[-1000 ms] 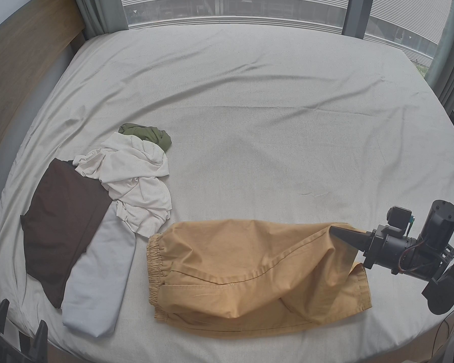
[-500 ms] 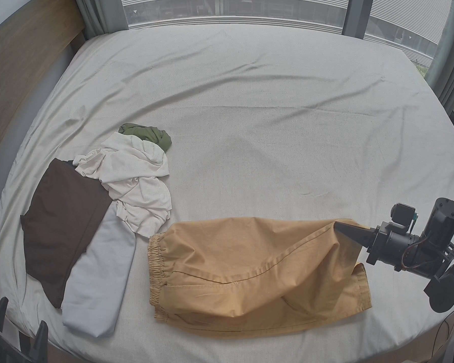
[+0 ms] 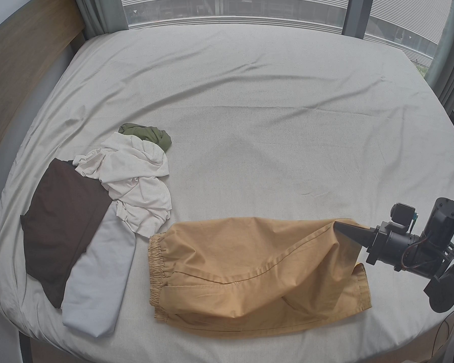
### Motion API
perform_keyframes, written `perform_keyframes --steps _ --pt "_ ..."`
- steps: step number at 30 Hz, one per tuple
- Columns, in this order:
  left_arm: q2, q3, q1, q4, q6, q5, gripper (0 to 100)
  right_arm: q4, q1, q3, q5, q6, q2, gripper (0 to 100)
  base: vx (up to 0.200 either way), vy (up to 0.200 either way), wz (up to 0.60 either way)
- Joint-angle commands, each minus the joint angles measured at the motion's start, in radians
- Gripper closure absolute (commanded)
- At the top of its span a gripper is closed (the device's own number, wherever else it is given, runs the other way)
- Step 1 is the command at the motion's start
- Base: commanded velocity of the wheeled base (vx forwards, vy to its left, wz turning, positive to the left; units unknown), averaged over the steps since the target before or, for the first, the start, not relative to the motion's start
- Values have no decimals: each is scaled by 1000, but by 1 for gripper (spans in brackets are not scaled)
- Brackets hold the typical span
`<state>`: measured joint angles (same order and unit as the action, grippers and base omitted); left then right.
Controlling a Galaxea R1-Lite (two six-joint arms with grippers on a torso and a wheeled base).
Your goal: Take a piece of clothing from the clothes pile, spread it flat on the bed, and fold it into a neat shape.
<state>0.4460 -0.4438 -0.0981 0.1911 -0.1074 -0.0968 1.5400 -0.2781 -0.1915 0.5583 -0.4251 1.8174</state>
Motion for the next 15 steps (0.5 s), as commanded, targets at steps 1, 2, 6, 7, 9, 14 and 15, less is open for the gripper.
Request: perform_keyframes --steps 1,2,6,7,9,14,15 --pt "310 -90 -91 67 -112 -64 0 0 -6 3 0 0 5 100 0 0 0" --pt "362 -88 -112 84 -113 -132 0 0 -6 0 0 0 -1 100 0 0 0" --pt "389 -102 -126 82 -121 -265 0 0 -6 -6 3 -3 -4 100 0 0 0" --pt "402 -113 -123 77 -121 -313 0 0 -6 -13 3 -6 -4 100 0 0 0" --pt "433 -111 -118 74 -126 -386 0 0 -6 -14 5 -9 -3 100 0 0 0" --pt "491 -38 -112 88 -126 -440 0 0 -4 -5 3 -4 -1 100 0 0 0" --pt "499 -24 -114 90 -124 -442 0 0 -4 -5 2 -3 -1 100 0 0 0"
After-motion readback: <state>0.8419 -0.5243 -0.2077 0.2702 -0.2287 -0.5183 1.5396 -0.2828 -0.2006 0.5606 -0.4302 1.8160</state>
